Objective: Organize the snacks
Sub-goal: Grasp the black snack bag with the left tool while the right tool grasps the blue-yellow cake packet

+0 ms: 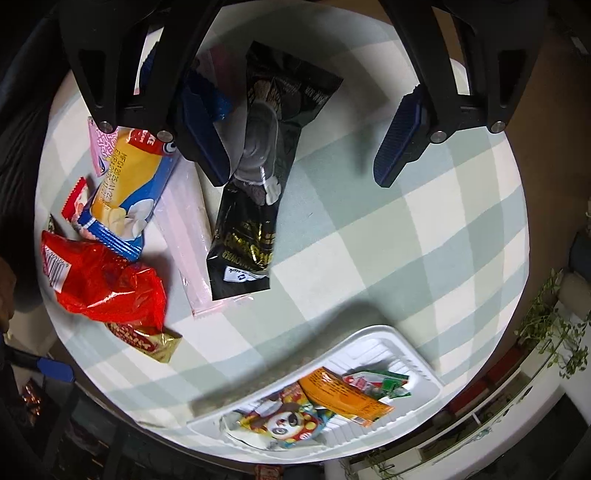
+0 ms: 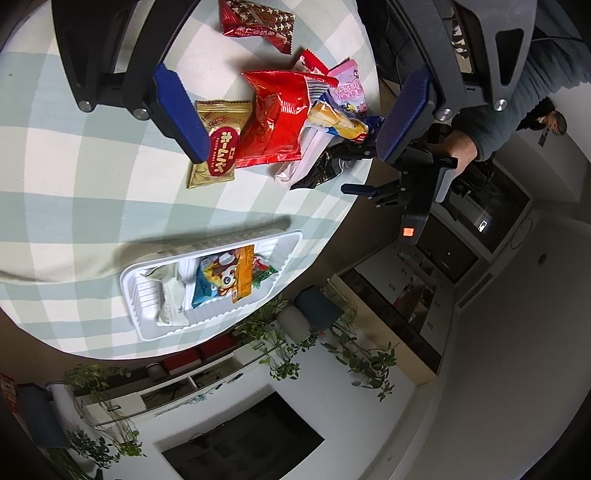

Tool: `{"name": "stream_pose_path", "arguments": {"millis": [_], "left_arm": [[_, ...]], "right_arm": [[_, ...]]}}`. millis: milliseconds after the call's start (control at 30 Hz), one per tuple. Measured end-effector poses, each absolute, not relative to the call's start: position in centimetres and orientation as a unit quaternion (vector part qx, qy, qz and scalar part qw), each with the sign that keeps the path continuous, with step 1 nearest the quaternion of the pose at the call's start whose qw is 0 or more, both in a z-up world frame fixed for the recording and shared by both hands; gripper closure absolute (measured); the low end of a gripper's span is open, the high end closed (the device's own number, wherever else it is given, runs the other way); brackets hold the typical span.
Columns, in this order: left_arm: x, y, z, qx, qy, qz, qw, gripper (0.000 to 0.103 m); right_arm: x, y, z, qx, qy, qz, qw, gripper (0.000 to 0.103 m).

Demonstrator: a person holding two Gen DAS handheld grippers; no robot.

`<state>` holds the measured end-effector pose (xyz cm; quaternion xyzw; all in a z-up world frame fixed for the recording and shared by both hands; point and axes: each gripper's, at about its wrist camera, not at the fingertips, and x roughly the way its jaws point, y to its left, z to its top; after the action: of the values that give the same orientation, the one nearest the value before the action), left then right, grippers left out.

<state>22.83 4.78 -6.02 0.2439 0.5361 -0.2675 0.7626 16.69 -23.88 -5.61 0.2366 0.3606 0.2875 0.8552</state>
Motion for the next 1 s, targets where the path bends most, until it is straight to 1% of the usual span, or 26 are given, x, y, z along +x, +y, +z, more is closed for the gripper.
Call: {"name": "stream_pose_path", "arguments": {"millis": [133,200,233,300,333,367,467,633,833,900,967,1000], "left_arm": [[22.9,3.6,-6.9,0.271,0.538,-0.264,0.753,0.024],[22.9,3.1,-7.2,0.281,0.539,-0.262,0.750,0.034],[22.8,2.9,-7.3,0.277,0.540,-0.267,0.748,0.042],[22.9,2.7,-7.3,0.275,0.538,-0.267,0.751,0.045],[22.9,2.6,-7.3,0.274,0.538,-0.266,0.751,0.050],[22.9,2.6,-7.3,0.268,0.538,-0.270,0.752,0.058],[22.7,2.3,-7.3,0.262,0.536,-0.274,0.754,0.069],[22.3,1.9,-7.3,0.261,0.533,-0.272,0.758,0.072],[21.9,2.6,-7.1,0.233,0.536,-0.275,0.763,0.072],[21.9,2.9,-7.0,0.223,0.536,-0.279,0.765,0.072],[21.9,3.5,-6.9,0.210,0.536,-0.282,0.767,0.072],[21.8,3.8,-6.8,0.205,0.536,-0.283,0.769,0.072]], "right_arm": [[16.7,-23.6,-5.7,0.231,0.364,0.288,0.855,0.009],[16.6,-23.5,-5.6,0.230,0.364,0.288,0.855,0.009],[16.5,-23.5,-5.6,0.228,0.365,0.289,0.855,0.010],[16.6,-23.3,-5.6,0.226,0.367,0.290,0.855,0.011],[16.6,-23.3,-5.6,0.224,0.368,0.291,0.854,0.012],[16.5,-23.2,-5.5,0.222,0.368,0.293,0.854,0.012],[16.3,-22.6,-5.1,0.209,0.364,0.301,0.856,0.013],[15.4,-20.4,-4.4,0.155,0.348,0.327,0.865,0.013],[15.0,-17.4,-4.1,0.095,0.346,0.367,0.858,0.014],[15.1,-16.3,-4.1,0.075,0.352,0.381,0.852,0.019],[15.5,-14.7,-4.1,0.044,0.361,0.393,0.844,0.020],[15.6,-14.0,-4.3,0.028,0.366,0.396,0.841,0.023]]}}
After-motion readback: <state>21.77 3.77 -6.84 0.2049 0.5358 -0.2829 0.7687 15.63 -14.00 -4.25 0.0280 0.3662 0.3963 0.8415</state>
